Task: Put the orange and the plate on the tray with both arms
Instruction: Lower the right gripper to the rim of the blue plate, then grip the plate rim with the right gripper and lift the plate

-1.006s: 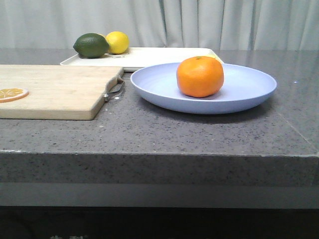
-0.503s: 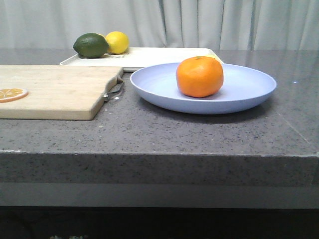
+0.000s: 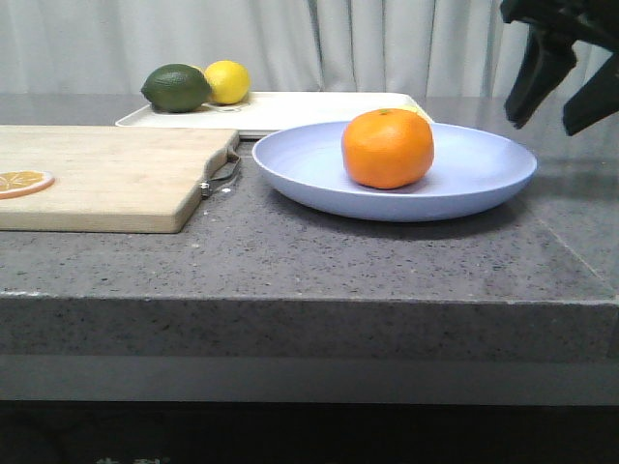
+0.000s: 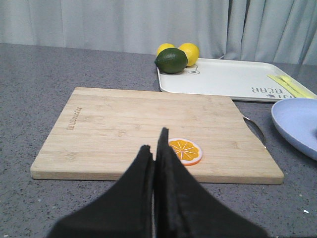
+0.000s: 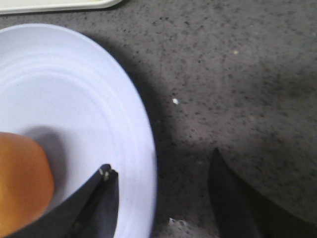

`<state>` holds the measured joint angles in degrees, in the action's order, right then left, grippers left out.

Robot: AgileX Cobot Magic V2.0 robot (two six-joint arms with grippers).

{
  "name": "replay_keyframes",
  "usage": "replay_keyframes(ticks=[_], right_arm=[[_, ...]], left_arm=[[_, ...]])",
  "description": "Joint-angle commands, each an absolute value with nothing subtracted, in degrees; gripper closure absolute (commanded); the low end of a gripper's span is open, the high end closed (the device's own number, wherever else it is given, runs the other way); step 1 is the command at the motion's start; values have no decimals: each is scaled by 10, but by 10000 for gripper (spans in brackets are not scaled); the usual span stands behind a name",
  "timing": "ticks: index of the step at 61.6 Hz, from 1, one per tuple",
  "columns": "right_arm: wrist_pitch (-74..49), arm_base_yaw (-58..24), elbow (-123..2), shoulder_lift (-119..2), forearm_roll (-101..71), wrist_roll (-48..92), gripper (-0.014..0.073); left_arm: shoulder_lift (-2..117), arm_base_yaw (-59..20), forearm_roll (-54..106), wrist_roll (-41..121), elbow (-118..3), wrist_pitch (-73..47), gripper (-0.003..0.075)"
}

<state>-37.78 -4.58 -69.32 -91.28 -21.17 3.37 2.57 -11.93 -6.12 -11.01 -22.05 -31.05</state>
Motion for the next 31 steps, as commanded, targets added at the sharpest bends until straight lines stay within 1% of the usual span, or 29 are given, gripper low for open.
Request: replay_keyframes(ticks=[1, 8, 13, 17, 28, 31], right_arm=[[-371, -48, -735, -917, -238, 50, 182], [-382, -48, -749, -943, -240, 50, 183], [-387, -48, -751, -955, -245, 50, 223], [-387, -48, -751, -958, -247, 50, 298], [-387, -48, -751, -958, -256, 50, 594], [-387, -48, -751, -958, -256, 50, 657]], left_arm=[[33, -118, -63, -114, -235, -263, 738], [33, -118, -63, -114, -235, -263, 738], [33, -118, -63, -114, -235, -263, 738], [33, -118, -63, -114, -235, -263, 738], [33, -118, -63, -114, -235, -263, 738], [33, -118, -63, -114, -235, -263, 738]])
